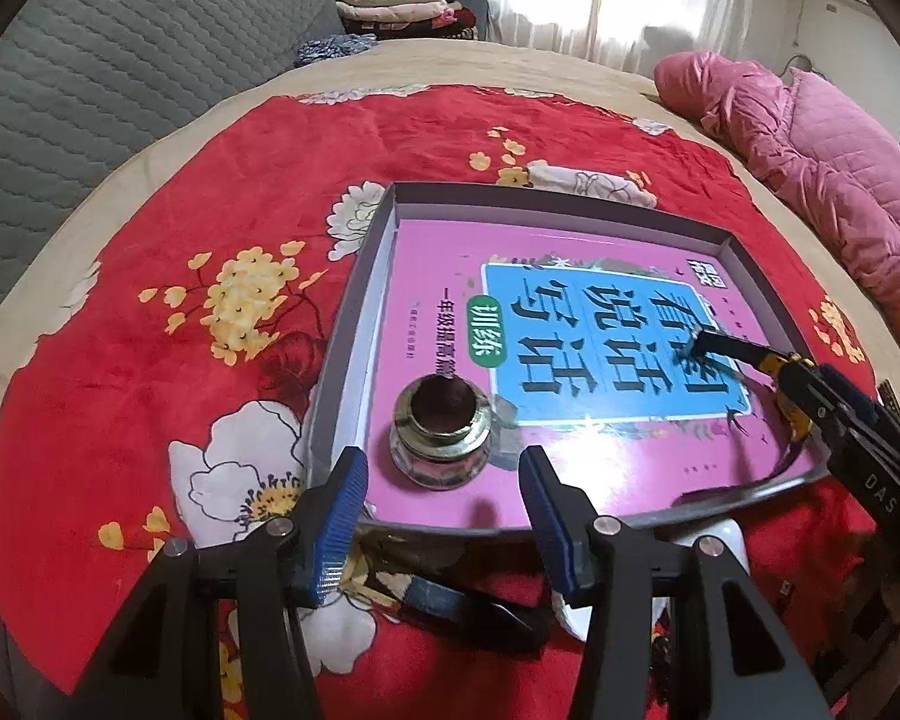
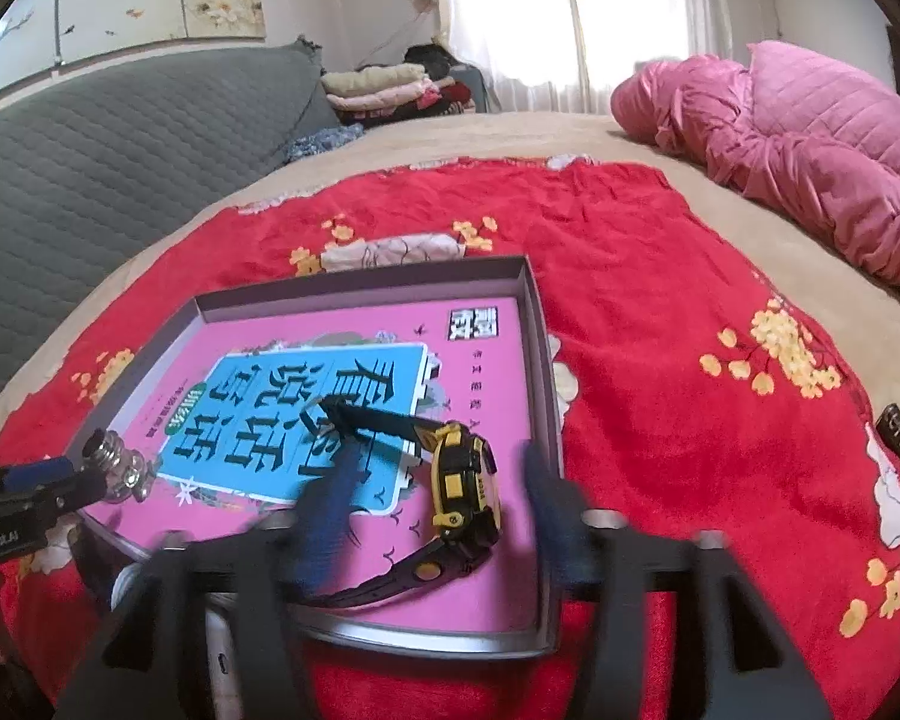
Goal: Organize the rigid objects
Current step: 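Open the left tool releasing the jar on the book while the right tool releases the watch, then withdraw both open tools from the box back toward the remaining objects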
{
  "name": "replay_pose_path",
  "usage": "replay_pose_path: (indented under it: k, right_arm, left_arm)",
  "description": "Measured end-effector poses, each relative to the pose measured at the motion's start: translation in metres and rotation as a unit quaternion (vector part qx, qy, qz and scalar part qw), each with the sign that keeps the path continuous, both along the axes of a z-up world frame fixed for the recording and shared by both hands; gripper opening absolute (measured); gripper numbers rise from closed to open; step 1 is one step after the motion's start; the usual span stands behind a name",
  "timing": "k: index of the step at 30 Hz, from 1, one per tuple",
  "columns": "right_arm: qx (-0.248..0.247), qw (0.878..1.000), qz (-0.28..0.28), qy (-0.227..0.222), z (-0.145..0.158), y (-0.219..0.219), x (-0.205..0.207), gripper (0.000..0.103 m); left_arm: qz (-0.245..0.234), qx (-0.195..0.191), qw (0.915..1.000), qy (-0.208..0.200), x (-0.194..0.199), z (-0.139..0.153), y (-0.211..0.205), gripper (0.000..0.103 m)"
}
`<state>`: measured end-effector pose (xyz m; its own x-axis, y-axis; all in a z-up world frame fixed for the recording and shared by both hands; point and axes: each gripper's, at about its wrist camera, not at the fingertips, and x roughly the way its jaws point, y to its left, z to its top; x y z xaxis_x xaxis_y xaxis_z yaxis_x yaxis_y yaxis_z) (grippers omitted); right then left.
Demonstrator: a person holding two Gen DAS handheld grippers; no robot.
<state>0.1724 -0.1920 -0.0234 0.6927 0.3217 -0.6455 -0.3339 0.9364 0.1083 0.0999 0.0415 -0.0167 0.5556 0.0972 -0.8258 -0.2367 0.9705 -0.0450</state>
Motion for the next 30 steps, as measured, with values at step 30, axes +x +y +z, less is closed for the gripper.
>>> replay_pose_path:
  k: [30]
  right_arm:
    - [0.012,0.997,0.036,-0.069,0.027,-0.009,-0.044,0.076]
  left_arm:
    - [0.006,0.017,0.9998,-0.006,-0.024,0.02,-0.001,0.053]
